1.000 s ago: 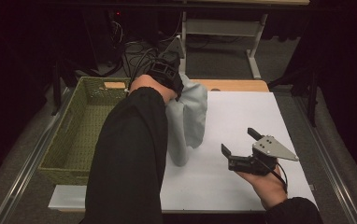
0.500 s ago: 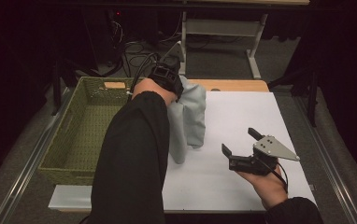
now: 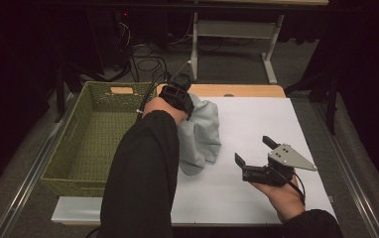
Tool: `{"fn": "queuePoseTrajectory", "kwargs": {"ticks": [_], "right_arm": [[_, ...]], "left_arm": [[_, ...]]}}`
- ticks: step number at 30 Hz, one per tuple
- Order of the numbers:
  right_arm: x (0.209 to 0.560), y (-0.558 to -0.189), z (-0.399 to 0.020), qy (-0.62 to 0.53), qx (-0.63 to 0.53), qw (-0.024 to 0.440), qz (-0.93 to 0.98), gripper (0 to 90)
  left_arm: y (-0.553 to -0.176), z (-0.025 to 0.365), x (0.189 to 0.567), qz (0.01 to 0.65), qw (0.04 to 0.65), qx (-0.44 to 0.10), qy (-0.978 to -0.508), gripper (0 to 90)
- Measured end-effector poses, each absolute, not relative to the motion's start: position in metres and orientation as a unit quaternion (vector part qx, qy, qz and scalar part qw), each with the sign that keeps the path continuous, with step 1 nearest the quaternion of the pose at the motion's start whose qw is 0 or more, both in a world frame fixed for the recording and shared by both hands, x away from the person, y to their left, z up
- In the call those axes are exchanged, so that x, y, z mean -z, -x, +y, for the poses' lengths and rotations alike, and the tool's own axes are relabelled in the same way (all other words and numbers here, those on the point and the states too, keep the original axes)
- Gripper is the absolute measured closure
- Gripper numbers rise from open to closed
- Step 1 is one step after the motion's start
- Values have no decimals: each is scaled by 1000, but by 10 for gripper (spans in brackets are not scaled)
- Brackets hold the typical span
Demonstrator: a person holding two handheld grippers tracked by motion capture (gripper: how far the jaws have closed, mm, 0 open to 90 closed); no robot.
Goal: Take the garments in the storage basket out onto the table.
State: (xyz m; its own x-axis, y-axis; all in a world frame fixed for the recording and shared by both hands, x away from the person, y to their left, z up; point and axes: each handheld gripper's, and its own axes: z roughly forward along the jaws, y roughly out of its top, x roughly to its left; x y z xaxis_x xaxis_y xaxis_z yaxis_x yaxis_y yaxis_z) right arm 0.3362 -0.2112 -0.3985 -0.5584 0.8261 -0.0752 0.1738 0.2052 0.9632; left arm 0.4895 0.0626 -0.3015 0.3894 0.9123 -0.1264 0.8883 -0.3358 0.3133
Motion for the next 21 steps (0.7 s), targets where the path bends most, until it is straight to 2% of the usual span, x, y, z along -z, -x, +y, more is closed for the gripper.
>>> {"fn": "queuePoseTrajectory", "kwargs": {"ticks": [21], "right_arm": [[398,-335,-210,-346,-523,311,715,7]], "left_arm": [[-486,56,363,564,137,-8,-814,650]]}}
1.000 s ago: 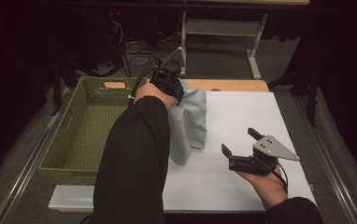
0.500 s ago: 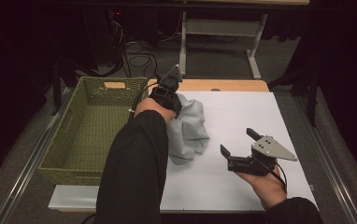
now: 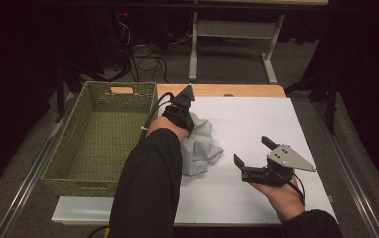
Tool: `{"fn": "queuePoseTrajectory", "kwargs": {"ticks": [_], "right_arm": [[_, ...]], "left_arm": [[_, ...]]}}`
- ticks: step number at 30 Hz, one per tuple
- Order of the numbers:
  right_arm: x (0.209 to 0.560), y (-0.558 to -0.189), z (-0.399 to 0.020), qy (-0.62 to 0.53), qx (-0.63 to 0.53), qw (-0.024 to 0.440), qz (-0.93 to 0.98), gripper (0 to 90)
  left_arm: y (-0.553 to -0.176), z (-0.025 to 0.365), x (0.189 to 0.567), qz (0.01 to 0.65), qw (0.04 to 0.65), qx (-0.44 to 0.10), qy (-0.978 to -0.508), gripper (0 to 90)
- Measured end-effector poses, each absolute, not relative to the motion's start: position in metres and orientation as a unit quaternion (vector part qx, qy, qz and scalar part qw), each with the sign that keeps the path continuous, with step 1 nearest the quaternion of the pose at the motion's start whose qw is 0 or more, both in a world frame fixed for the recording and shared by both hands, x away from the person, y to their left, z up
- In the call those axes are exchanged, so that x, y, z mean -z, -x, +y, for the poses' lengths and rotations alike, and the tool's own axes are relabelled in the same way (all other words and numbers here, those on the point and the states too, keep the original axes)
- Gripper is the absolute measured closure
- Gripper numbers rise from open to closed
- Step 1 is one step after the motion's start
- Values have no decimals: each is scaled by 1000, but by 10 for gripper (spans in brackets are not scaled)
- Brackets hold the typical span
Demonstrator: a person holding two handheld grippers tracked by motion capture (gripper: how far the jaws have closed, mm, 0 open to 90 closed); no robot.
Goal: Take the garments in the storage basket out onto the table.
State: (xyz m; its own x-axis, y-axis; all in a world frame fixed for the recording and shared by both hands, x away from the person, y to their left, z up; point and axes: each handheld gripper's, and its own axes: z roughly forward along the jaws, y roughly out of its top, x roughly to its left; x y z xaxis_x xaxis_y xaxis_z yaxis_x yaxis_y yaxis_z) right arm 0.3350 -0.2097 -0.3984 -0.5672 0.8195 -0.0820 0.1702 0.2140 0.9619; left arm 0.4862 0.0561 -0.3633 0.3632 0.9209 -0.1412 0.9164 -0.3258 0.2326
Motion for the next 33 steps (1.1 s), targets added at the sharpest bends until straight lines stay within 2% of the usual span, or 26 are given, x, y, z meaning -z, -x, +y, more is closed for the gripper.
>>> {"fn": "queuePoseTrajectory", "kwargs": {"ticks": [8,10,11,12,13,15,33], "right_arm": [[399,-335,-209,-347,-522,310,715,7],[399,-335,-209,-347,-522,310,715,8],[399,-335,-210,-347,-522,311,715,7],[399,-335,-210,-347,-522,311,715,7],[399,-335,-209,-347,-522,311,715,7],[399,-335,-209,-346,-521,310,716,7],[399,-335,-208,-343,-520,312,717,7]], "left_arm": [[-486,55,376,571,135,-3,-810,625],[-486,56,375,572,134,1,-810,571],[-486,55,370,576,134,-15,-806,416],[-486,55,370,576,134,-15,-806,214],[-486,56,364,576,133,-24,-806,110],[-487,58,357,585,134,-22,-799,5],[-471,76,314,595,144,-28,-790,6]]}}
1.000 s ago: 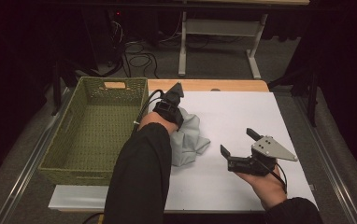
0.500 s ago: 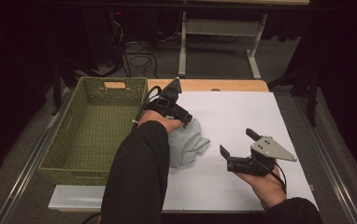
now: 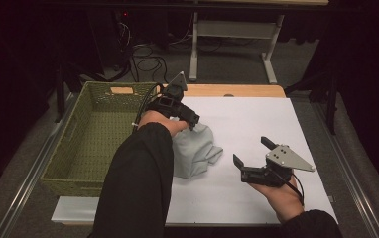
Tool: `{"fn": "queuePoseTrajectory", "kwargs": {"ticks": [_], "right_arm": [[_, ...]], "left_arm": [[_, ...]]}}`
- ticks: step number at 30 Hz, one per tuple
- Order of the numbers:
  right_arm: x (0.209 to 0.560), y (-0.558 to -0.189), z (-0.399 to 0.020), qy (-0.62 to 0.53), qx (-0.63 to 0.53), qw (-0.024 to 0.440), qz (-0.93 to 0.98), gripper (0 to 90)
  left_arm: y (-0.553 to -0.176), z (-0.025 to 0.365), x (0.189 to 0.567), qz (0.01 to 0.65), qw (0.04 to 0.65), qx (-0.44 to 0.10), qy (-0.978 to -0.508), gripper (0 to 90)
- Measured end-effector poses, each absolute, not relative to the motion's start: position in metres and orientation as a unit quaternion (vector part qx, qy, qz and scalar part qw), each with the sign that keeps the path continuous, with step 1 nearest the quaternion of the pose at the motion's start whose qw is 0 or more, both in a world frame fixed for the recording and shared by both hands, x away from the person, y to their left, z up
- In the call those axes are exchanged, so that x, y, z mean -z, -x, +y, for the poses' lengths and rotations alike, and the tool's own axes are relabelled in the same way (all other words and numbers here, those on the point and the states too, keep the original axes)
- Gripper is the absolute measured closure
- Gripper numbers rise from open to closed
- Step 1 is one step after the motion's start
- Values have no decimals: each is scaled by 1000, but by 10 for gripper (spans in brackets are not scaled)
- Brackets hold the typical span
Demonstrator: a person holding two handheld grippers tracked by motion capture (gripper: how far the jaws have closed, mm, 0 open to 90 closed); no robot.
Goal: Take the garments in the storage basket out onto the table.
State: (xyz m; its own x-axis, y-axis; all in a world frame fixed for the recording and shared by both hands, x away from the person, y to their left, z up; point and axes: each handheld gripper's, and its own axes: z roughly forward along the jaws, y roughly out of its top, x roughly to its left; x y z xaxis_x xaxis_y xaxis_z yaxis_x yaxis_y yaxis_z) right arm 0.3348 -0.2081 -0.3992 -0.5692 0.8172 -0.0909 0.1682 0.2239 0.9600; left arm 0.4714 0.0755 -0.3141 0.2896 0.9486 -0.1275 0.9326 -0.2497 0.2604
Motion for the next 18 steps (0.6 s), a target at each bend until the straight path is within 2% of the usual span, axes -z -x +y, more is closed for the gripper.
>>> {"fn": "queuePoseTrajectory", "kwargs": {"ticks": [12,18], "right_arm": [[399,-333,-208,-345,-519,314,717,7],[398,-332,-209,-345,-519,315,715,8]], "left_arm": [[-457,79,307,581,162,-29,-797,6],[-444,83,317,568,188,-42,-800,7]]}}
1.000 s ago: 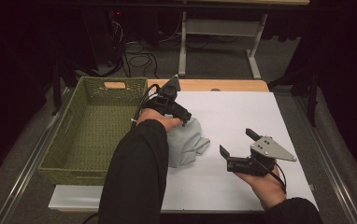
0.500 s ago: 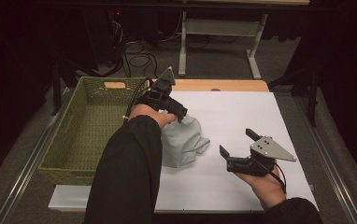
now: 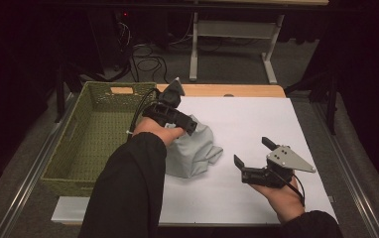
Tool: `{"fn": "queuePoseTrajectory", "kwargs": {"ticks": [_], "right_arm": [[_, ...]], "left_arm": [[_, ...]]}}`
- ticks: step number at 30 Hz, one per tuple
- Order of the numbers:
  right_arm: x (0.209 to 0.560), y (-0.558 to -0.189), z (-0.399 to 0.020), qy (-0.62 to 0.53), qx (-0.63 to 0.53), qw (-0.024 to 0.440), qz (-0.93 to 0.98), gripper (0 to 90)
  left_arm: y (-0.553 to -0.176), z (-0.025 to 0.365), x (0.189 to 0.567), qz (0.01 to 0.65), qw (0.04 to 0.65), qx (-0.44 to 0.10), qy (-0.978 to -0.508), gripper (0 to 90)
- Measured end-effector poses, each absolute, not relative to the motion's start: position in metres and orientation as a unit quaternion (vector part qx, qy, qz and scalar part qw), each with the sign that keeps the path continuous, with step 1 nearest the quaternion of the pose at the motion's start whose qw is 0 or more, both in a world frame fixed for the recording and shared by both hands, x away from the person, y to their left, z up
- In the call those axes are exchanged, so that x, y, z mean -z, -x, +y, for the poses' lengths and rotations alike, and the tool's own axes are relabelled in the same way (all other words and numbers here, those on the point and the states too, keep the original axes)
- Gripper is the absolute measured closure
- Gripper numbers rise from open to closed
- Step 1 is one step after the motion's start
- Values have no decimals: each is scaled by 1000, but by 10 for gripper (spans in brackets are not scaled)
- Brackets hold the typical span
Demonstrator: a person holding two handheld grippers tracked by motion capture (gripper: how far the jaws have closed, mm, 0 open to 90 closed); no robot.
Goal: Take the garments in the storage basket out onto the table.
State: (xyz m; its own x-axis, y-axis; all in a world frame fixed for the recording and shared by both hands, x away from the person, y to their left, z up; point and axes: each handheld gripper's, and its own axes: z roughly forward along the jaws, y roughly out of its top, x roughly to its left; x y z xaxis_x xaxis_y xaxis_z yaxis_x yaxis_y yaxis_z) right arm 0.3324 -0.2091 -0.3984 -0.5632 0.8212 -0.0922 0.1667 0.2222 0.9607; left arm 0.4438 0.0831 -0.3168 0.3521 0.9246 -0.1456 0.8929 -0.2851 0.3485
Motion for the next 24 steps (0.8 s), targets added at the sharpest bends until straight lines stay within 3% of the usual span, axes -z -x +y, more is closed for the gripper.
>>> {"fn": "queuePoseTrajectory", "kwargs": {"ticks": [9,24], "right_arm": [[399,-332,-208,-344,-517,314,718,7],[402,-333,-206,-343,-513,313,722,8]], "left_arm": [[-431,94,335,562,212,-51,-798,27],[-397,94,373,535,314,-75,-781,19]]}}
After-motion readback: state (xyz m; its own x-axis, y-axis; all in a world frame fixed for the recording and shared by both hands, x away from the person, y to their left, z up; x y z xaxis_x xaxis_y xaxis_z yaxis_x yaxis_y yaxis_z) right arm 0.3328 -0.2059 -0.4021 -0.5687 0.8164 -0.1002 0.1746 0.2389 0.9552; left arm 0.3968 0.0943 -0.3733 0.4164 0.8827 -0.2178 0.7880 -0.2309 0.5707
